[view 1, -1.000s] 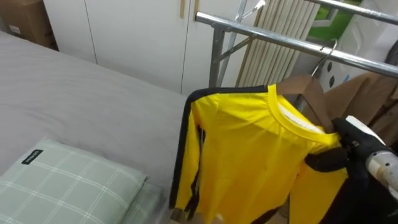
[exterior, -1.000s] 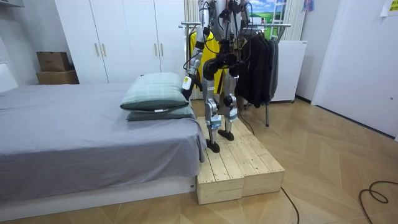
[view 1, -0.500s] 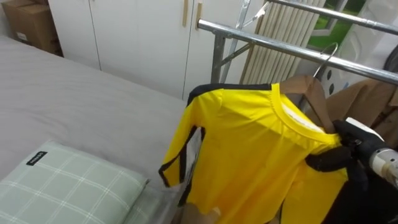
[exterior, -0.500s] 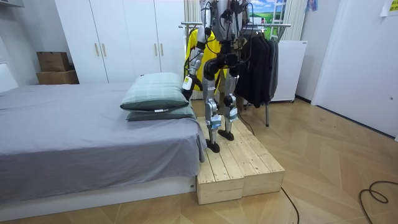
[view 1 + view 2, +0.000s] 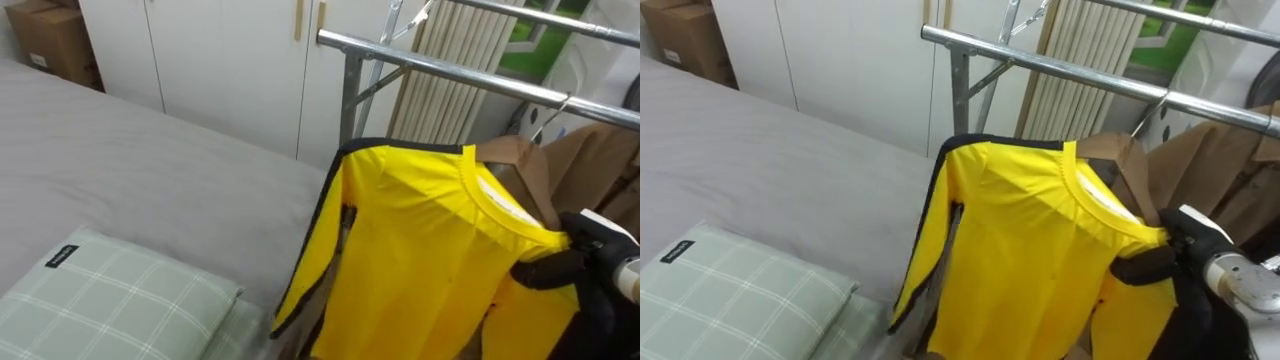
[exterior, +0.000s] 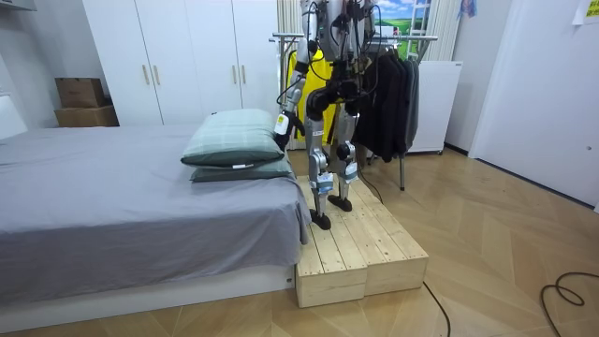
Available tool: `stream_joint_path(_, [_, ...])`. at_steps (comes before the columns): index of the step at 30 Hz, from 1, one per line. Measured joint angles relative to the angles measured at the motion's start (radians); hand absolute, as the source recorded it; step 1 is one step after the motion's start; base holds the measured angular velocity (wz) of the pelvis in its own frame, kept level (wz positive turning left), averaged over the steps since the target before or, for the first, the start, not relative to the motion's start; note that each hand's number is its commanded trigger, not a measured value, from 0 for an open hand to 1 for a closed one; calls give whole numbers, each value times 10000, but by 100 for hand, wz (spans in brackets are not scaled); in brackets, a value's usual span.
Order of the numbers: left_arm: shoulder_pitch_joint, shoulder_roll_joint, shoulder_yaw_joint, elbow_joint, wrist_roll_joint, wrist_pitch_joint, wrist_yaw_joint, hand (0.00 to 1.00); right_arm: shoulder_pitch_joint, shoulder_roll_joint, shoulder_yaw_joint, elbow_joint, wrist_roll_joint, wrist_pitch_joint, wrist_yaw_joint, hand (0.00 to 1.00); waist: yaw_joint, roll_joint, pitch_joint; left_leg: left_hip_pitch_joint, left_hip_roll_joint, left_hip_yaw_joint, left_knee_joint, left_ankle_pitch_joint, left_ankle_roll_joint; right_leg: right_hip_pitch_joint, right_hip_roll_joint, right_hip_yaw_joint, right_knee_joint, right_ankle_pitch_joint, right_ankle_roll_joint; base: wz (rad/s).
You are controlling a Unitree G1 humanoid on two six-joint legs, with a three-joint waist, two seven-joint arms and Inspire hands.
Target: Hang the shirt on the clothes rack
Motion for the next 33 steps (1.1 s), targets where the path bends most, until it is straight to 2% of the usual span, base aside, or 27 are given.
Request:
stream_joint_path(9, [13,0,-25,0,-2,191,-33,0,-1,-11,-1,63,11,23,-152,100,-255,14,-7,-77,-14,-51,2,-1,-1,-52,-28,-48,43,-38,18,0])
stream_joint_path(17, [15,1,-12,1,-2,198,-42,0,-1,-14,0,75,22,25,-302,100,-222,15,-8,-85,-19,-21,6,3,0,-143,-17,9,53,-62,2,0])
stream_joint_path(24, [17,0,197,-9,-9,198,-125,0,0,-13,22,84,33,26,-268,100,-186,11,-6,-94,-25,18,77,-1,6,-135,34,329,42,-60,5,-4])
stream_joint_path(33, [15,1,164,-20,-7,196,-80,0,-1,-12,24,287,46,12,-441,100,-174,-13,3,-90,-30,31,88,-1,6,-143,89,409,35,-42,20,-1])
